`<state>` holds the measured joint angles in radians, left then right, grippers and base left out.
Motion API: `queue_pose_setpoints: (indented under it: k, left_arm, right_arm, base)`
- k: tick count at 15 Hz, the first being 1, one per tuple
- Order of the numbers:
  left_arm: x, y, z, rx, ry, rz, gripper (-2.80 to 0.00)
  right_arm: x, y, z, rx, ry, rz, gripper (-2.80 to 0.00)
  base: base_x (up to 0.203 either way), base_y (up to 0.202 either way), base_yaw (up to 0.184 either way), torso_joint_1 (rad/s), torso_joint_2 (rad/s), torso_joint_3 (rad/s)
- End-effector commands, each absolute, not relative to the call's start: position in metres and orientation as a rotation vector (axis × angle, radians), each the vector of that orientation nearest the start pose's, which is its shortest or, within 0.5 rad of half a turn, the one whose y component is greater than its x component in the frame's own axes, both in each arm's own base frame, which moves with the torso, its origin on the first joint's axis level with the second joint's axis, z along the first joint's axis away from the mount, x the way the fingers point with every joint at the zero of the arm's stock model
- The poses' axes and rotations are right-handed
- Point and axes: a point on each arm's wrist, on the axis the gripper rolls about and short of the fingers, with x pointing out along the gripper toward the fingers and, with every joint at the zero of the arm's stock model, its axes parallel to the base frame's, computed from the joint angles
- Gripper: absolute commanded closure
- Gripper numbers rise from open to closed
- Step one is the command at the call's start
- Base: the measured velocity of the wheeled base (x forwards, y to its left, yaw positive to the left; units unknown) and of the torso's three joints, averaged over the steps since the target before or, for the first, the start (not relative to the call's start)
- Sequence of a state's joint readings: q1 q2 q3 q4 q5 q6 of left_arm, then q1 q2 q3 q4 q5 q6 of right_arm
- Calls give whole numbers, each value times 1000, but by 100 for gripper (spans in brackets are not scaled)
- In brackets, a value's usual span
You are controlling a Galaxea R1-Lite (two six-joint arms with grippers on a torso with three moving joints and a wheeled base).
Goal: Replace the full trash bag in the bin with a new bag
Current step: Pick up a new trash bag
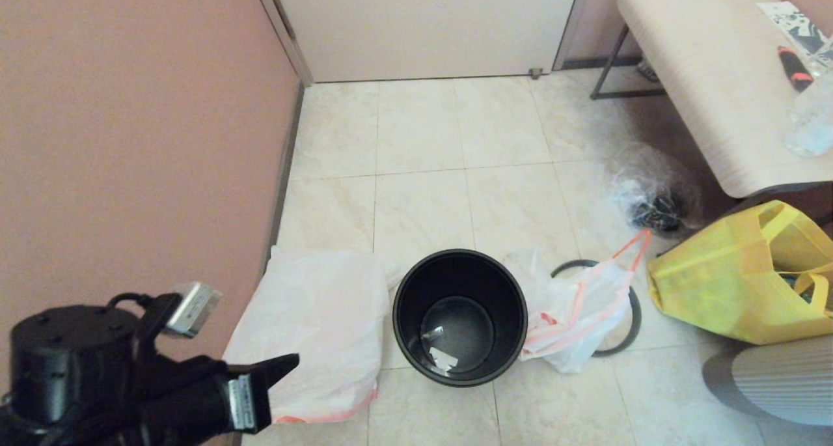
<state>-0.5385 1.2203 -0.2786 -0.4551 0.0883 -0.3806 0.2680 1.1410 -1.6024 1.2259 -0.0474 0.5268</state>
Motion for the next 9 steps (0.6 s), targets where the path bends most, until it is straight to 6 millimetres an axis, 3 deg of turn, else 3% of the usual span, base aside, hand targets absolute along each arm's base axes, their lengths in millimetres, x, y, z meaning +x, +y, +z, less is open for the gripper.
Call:
queue_pose_setpoints:
  k: [1,5,9]
  left_arm:
    - [98,-56,134,-256,467,-359,0]
    - [60,-32,123,-288,438,-319,0]
    - [23,-8,147,-279,443,-235,0]
  right_arm:
    - [14,2,334,389,712,-26,0]
    - [-71,-11,298,437,589,-173,0]
    - [-144,0,246,409,475,-261,0]
  base:
    - [0,0,0,0,0,0]
    - [0,0,0,0,0,0]
    - [0,0,0,0,0,0]
